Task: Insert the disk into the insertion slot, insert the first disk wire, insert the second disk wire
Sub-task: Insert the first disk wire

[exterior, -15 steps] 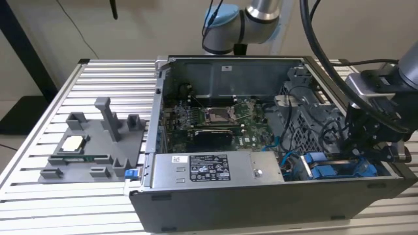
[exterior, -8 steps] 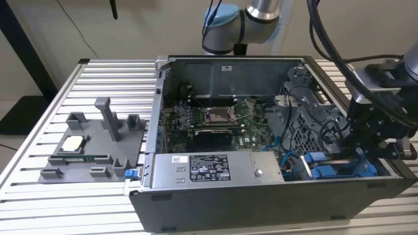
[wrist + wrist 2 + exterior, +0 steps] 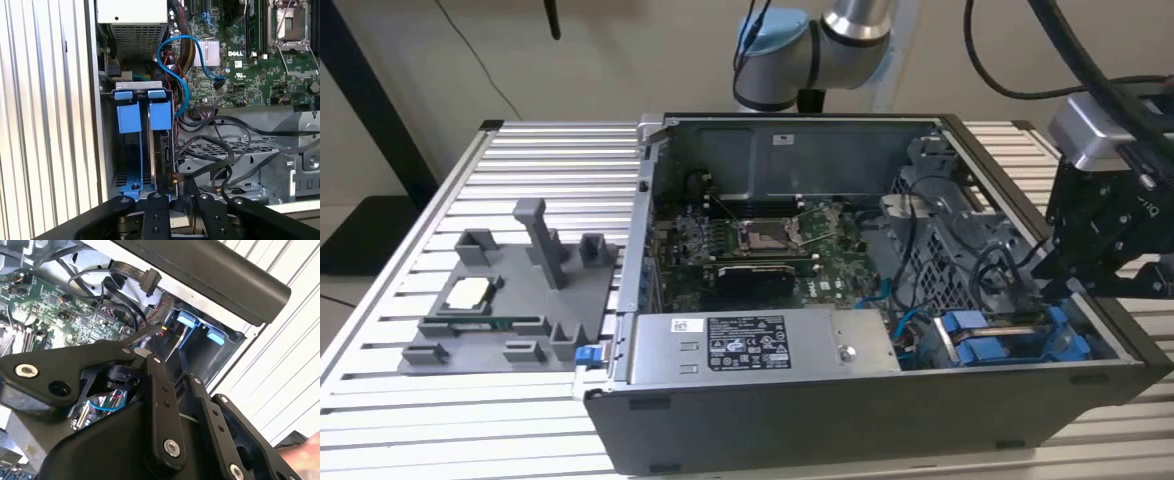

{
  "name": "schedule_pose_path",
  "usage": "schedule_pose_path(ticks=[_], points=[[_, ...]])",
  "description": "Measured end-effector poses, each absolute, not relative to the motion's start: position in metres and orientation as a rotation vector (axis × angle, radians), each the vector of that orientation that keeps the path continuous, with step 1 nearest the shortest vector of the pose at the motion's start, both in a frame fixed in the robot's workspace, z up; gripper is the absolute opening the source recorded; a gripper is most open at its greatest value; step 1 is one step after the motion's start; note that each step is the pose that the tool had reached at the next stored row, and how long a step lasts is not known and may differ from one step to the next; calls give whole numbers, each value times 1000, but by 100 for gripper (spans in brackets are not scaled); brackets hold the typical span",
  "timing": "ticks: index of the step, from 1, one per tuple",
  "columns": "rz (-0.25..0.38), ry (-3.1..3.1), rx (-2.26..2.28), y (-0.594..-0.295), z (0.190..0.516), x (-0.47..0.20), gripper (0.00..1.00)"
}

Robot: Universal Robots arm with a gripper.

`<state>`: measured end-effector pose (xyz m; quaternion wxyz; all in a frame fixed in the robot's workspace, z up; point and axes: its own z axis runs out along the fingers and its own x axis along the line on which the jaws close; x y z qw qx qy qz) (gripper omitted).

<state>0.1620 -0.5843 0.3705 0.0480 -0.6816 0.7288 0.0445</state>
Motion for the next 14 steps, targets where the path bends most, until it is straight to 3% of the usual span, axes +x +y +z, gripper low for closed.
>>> schedule_pose_path(ticks=[14], points=[[136, 2224, -2080, -562, 374, 171, 27]])
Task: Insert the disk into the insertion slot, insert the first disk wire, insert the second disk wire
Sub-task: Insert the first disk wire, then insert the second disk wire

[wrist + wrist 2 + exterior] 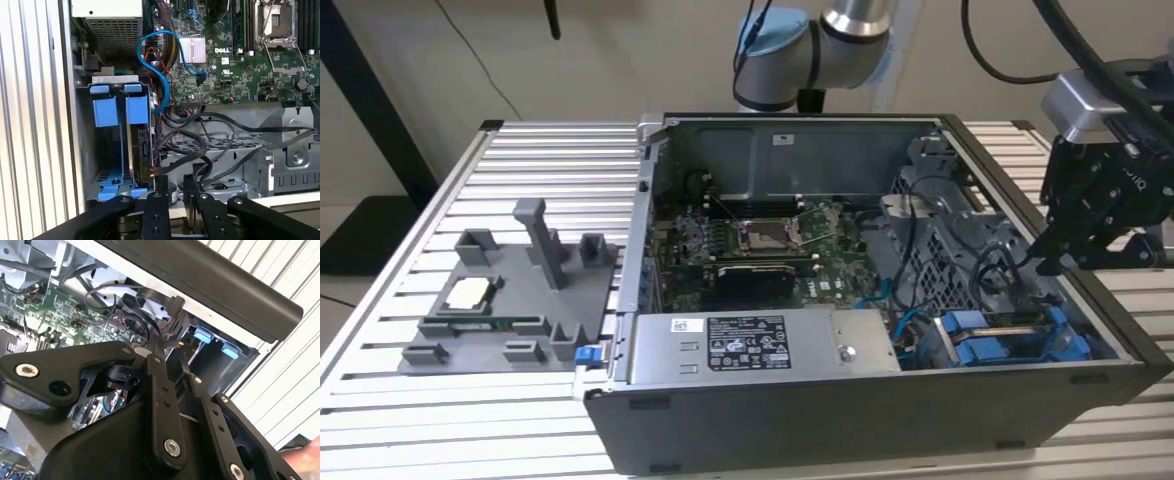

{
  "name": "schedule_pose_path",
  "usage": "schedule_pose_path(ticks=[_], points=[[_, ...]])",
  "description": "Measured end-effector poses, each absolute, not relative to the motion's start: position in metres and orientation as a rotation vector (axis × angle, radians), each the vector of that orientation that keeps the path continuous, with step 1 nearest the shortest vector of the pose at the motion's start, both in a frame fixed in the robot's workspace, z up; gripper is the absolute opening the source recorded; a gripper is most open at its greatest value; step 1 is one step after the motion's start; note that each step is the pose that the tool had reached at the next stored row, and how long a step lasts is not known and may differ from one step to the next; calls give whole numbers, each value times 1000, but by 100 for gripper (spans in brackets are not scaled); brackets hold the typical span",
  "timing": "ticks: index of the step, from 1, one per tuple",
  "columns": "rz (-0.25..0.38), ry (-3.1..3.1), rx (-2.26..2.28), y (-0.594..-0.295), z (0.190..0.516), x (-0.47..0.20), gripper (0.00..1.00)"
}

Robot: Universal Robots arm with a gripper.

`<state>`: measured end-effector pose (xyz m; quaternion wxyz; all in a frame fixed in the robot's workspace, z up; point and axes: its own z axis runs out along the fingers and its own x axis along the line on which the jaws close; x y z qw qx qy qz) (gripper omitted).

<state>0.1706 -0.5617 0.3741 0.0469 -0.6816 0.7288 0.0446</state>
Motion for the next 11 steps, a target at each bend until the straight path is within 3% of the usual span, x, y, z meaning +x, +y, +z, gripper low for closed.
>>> schedule_pose_path(ticks=[11], points=[[142, 2227, -2082, -558, 381, 187, 27]])
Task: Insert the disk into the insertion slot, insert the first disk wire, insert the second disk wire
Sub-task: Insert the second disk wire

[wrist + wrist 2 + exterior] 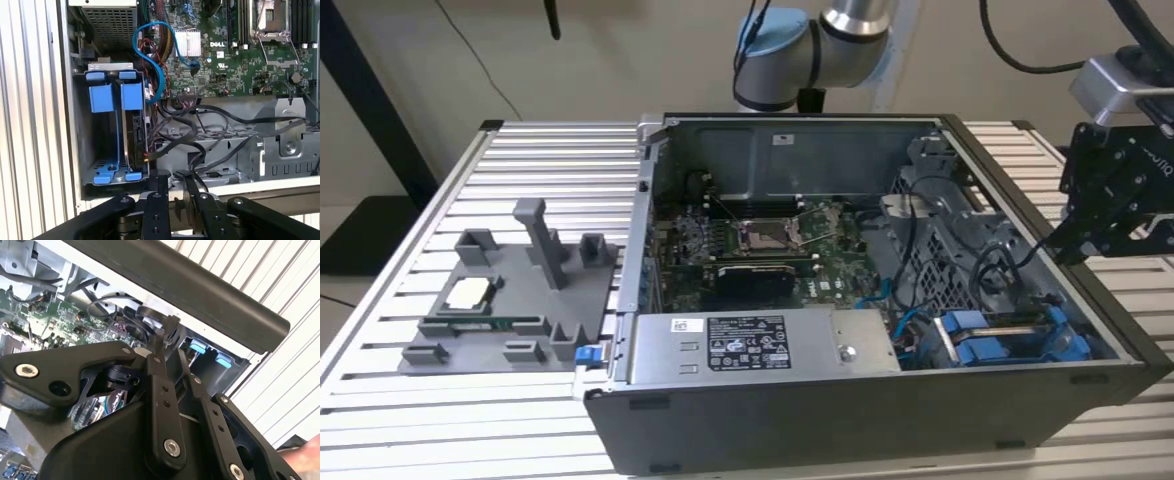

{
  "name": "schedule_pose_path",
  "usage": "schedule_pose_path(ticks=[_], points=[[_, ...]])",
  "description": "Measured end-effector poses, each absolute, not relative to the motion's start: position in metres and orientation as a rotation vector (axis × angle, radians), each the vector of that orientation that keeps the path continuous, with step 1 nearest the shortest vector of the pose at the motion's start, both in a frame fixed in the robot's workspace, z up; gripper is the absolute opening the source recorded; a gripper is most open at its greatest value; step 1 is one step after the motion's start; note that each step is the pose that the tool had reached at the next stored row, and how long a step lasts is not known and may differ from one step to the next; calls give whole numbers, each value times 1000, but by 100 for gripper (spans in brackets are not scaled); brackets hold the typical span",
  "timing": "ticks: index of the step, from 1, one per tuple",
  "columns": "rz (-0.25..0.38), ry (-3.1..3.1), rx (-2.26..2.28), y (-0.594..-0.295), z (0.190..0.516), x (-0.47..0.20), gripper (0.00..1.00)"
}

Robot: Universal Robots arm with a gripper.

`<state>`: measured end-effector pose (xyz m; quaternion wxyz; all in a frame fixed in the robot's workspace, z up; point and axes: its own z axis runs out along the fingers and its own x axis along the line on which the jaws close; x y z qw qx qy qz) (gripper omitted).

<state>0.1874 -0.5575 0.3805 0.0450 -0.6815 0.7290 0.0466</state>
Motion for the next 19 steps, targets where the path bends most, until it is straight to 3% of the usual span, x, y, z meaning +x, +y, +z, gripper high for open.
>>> schedule_pose_path(ticks=[19], points=[[131, 2237, -2088, -555, 375, 207, 27]])
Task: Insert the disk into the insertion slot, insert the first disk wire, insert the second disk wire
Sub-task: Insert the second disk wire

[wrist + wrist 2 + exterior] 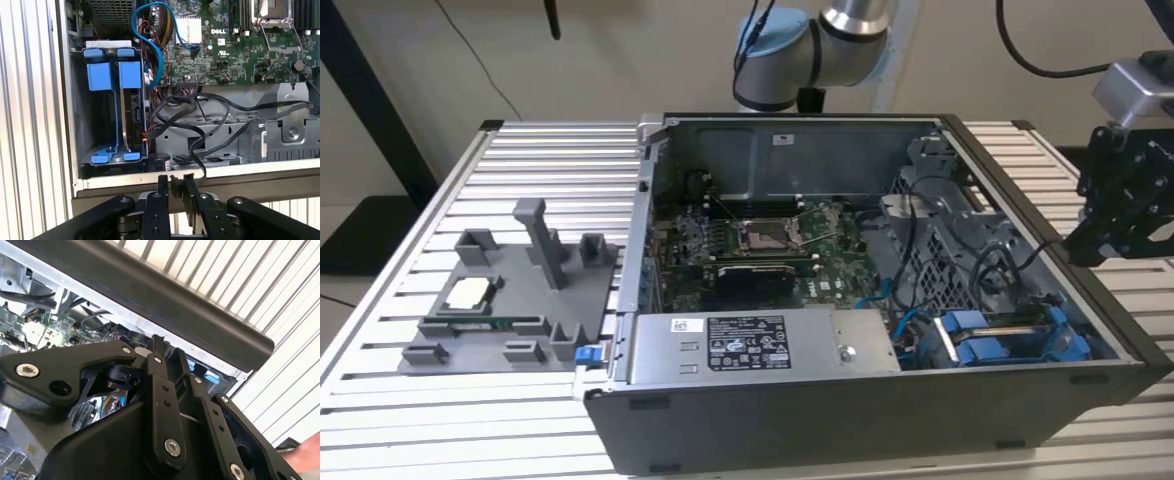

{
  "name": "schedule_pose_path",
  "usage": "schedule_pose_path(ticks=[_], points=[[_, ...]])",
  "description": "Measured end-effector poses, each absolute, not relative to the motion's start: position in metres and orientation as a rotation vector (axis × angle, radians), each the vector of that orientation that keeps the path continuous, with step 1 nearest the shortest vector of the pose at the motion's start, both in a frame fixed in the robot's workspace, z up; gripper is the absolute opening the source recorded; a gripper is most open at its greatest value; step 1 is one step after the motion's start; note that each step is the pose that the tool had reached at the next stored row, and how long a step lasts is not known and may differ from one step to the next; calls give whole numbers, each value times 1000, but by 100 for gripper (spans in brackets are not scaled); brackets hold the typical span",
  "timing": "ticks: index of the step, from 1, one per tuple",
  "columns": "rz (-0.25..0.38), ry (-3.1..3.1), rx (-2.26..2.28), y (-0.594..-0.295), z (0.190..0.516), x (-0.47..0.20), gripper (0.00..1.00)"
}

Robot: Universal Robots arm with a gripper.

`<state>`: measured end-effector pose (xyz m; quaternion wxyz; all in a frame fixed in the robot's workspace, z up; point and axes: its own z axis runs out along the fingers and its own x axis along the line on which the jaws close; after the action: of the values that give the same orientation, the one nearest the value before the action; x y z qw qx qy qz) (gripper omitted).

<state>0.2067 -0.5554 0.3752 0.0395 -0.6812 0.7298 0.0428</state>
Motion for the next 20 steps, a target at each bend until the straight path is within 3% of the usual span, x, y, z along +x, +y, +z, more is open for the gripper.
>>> schedule_pose_path(ticks=[9, 12, 20], points=[[172, 2232, -2058, -555, 373, 207, 27], [173, 2233, -2058, -555, 373, 207, 16], [173, 2233, -2058, -556, 373, 205, 16]])
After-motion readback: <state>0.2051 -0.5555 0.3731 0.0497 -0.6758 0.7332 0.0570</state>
